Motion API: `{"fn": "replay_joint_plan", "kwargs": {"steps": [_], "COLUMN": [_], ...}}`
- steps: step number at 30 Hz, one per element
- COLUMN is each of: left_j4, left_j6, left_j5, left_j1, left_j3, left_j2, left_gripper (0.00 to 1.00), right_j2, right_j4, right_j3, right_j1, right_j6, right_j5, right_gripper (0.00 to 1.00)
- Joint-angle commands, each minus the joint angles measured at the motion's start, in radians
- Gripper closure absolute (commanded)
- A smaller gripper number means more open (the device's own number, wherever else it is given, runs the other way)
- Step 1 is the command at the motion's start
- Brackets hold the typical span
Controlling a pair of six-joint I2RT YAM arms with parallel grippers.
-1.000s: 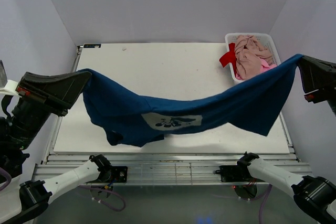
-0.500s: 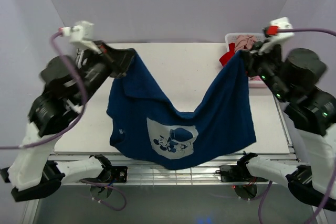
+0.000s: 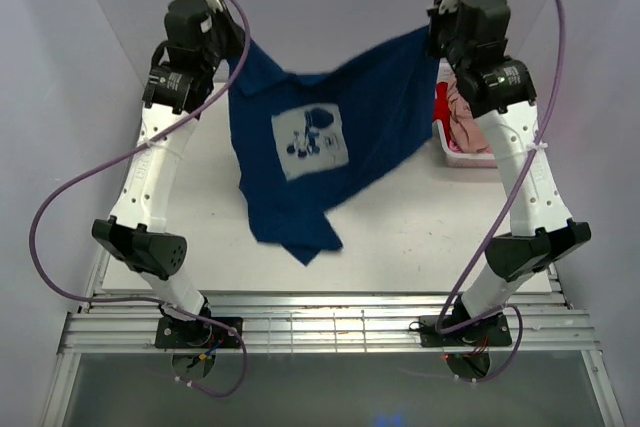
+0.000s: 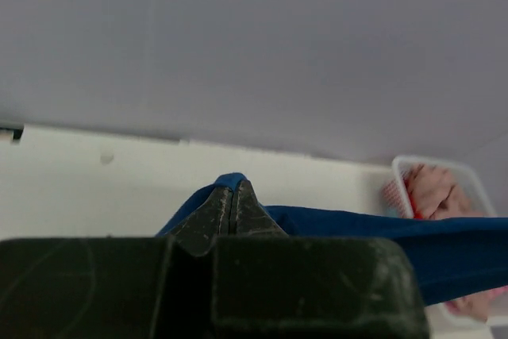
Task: Fold and stack the t-shirts
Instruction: Flatten out the tshirt
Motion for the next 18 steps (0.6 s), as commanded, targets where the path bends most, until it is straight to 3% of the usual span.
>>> {"fn": "replay_joint_plan", "kwargs": {"steps": [1,3,6,10,11,13,14,15,18], "left_j4": [0.122,0.152,0.270,0.358,0.375,0.408,0.422,0.436,0.334], "left_j6": [0.057,0.077,0.119,0.131,0.120,0.099,0.085,0.038,-0.080], "left_j5": [0.067,0.076,0.081,0.065,0.062,0.048,0.030,0.019,0.013], "left_j1": [0.005,0.016,0.024,0.025,0.027,0.027,0.027,0.027,0.025], "left_j3": [0.284,0.311,0.182,-0.118,-0.288,-0.454,-0.640,-0.729,-0.961], "left_j2": [0.000,0.016,-0.060,-0.198,-0.234,-0.342,-0.386,-0.432,-0.564], "left_gripper": [1.00,1.00,1.00,1.00,1.00,1.00,1.00,1.00,1.00], "right_j2": [0.015,0.029,-0.021,-0.081,-0.109,-0.141,-0.176,-0.185,-0.183], "right_j4": [0.142,0.162,0.264,0.317,0.340,0.376,0.403,0.415,0.345], "right_j3": [0.228,0.257,0.158,-0.042,-0.170,-0.314,-0.391,-0.504,-0.668], "right_j1": [-0.055,-0.079,-0.107,-0.112,-0.113,-0.113,-0.113,-0.113,-0.110], "right_j6": [-0.038,-0.048,-0.058,-0.081,-0.084,-0.086,-0.080,-0.078,-0.087], "right_j5": [-0.040,-0.075,-0.112,-0.150,-0.172,-0.186,-0.193,-0.197,-0.198], "right_gripper": [0.92,0.92,0.92,0.92,0.92,0.92,0.92,0.92,0.92]}}
